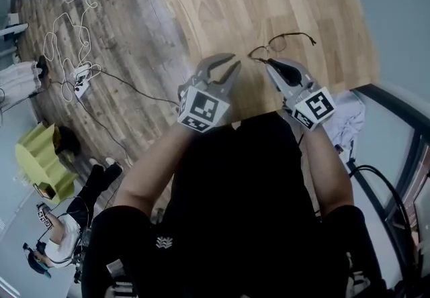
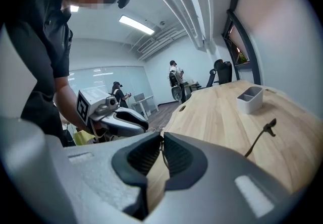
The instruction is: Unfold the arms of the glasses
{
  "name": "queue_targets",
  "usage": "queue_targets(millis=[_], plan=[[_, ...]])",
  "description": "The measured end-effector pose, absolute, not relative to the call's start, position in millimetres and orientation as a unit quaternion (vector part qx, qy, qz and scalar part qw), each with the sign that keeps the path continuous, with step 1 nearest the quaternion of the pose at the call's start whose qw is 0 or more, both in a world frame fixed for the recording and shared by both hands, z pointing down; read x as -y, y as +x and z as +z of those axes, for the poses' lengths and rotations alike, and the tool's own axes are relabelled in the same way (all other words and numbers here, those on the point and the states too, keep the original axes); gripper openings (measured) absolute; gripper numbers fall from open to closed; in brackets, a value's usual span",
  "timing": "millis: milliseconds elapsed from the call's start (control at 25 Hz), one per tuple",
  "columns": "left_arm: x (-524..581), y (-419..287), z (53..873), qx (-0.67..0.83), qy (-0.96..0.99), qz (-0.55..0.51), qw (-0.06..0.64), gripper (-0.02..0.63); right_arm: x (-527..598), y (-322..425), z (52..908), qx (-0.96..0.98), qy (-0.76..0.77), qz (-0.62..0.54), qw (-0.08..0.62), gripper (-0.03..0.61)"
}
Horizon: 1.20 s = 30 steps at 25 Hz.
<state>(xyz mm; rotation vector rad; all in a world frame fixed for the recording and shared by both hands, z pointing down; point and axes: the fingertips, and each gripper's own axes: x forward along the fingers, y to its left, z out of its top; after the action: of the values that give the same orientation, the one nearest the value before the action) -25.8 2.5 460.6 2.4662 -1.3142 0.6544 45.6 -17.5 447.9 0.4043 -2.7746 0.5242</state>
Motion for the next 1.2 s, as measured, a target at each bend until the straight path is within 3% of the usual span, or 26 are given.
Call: queue_targets(millis=[1200], plan=[[-40, -71, 434, 0.510, 0.823, 0.212, 0.132, 0.069, -32, 20, 440, 0.970, 0.102, 0.120, 0.186, 0.025]])
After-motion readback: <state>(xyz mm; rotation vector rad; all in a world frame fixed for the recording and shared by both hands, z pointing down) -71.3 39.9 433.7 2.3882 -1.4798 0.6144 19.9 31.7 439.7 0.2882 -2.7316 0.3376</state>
